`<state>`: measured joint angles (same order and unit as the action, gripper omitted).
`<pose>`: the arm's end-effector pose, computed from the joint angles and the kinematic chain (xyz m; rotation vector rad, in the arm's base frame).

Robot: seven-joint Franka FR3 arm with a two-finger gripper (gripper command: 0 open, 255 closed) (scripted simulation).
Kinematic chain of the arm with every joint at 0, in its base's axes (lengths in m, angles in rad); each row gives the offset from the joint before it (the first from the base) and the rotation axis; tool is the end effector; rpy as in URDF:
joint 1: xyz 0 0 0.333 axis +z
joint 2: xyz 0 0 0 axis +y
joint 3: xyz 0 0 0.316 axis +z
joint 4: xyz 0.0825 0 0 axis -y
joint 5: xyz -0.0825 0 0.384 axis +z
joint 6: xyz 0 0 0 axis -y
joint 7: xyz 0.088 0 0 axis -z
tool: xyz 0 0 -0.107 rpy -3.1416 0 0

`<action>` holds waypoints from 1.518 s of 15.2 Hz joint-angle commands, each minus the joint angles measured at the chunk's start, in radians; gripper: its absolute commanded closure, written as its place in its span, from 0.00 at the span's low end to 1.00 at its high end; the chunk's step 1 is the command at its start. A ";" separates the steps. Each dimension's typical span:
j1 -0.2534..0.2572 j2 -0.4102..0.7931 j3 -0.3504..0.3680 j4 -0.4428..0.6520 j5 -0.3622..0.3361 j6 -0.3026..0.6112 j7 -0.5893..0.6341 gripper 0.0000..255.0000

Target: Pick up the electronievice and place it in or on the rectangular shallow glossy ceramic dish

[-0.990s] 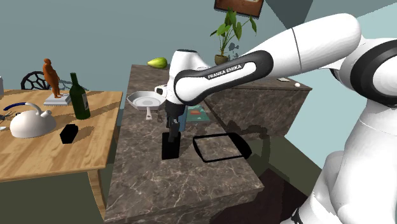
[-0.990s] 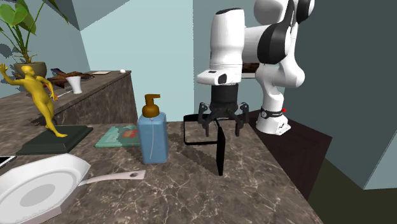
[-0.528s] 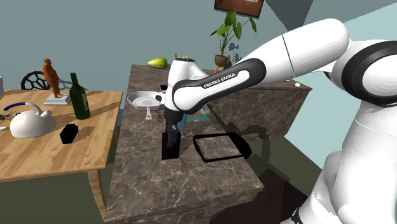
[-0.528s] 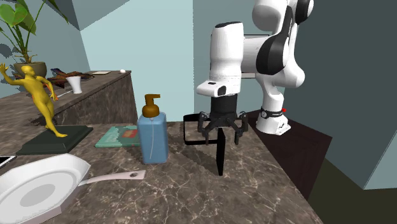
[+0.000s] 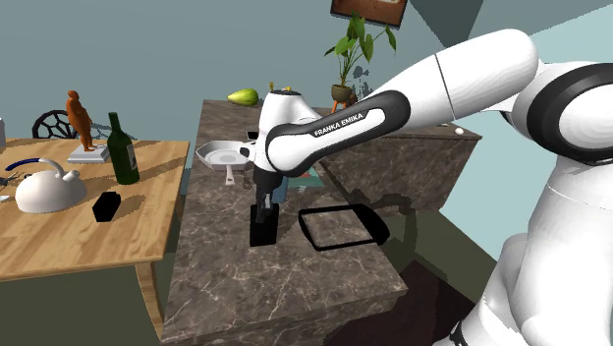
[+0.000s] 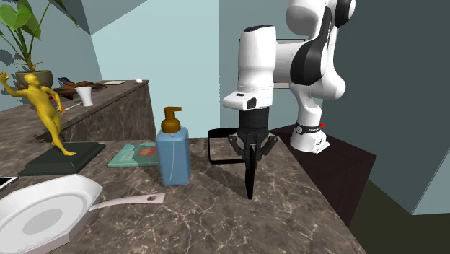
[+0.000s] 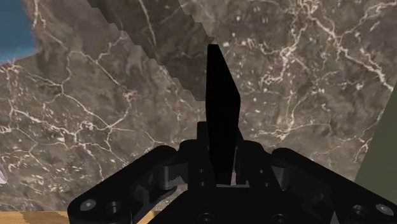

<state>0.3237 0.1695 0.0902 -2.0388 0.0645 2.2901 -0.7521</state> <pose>0.5390 0.2369 0.3693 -2.6132 -1.6448 -0.1422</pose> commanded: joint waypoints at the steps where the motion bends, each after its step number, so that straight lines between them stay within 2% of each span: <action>1: 0.000 0.000 0.000 0.000 0.000 0.000 0.000 1.00; 7: 0.000 0.000 0.000 0.000 0.000 0.000 0.000 1.00; 23: -0.003 -0.083 -0.001 0.117 0.000 -0.200 0.009 1.00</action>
<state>0.3222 0.0924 0.0903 -1.9264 0.0642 2.1014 -0.7420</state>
